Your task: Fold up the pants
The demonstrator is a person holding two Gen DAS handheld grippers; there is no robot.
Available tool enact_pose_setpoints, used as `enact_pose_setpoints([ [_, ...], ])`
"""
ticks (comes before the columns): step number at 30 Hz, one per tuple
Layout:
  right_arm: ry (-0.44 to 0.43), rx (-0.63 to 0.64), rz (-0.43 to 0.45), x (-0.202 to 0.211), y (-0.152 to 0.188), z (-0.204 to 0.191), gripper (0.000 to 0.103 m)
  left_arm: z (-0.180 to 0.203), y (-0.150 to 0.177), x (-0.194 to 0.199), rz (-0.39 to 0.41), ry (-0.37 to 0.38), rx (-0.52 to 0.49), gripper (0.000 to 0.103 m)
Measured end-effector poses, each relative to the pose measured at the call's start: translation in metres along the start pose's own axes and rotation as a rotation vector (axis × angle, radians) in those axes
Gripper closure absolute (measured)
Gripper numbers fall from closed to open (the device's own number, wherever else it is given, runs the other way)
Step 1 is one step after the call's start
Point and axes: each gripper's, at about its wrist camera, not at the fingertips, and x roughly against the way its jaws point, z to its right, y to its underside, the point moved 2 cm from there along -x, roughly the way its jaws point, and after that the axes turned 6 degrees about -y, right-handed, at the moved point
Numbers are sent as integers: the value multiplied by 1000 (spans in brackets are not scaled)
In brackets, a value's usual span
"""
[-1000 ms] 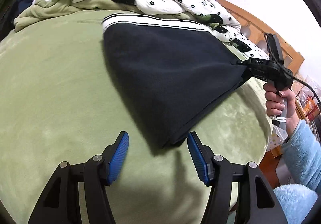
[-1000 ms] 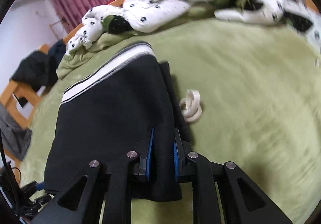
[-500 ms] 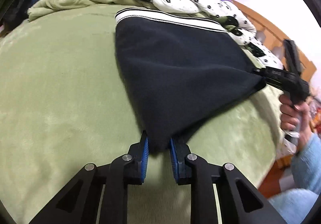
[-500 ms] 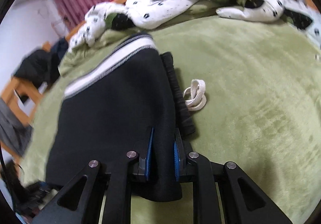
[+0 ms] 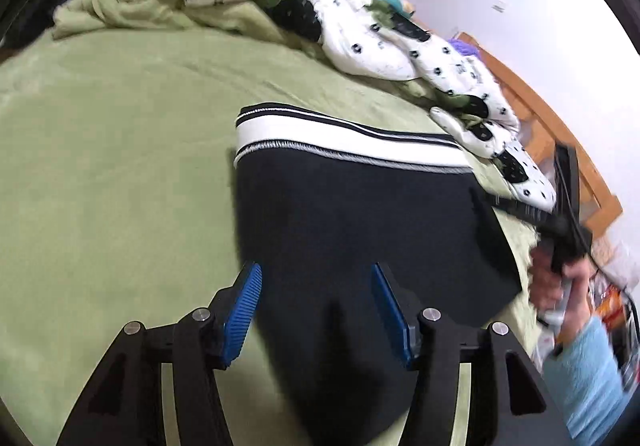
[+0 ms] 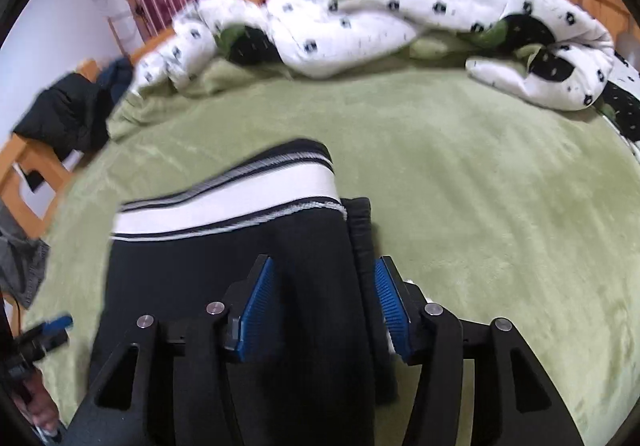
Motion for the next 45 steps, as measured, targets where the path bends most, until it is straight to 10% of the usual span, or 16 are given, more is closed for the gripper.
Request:
enact_pose_setpoints([
  [10,-71,-19,-14,-30,7,24,49,-26,-10,-88,-97,112,141,49],
  [13,-182,-88,-84,-40,6,29,49,-19,-13,-91,-102,102,132,63],
  [16,-246,-184,-131,-41,10,34,49,-13,-23,-75,-106,95,130,90],
  [21,-203,-140,-35,8,5,-3,82,-10,-38,-33,-79,123,94,91],
  [33,-498,-117,-63,9,32,-178,84,-144,-62,83,-50,-125,94,91],
  [40,-355,-40,-45,-66,62,-193,76,-223,-17,28,-179,-168,194,78],
  [45,-228,29,-28,-41,51,-195,55,-214,-16,40,-113,-230,106,63],
])
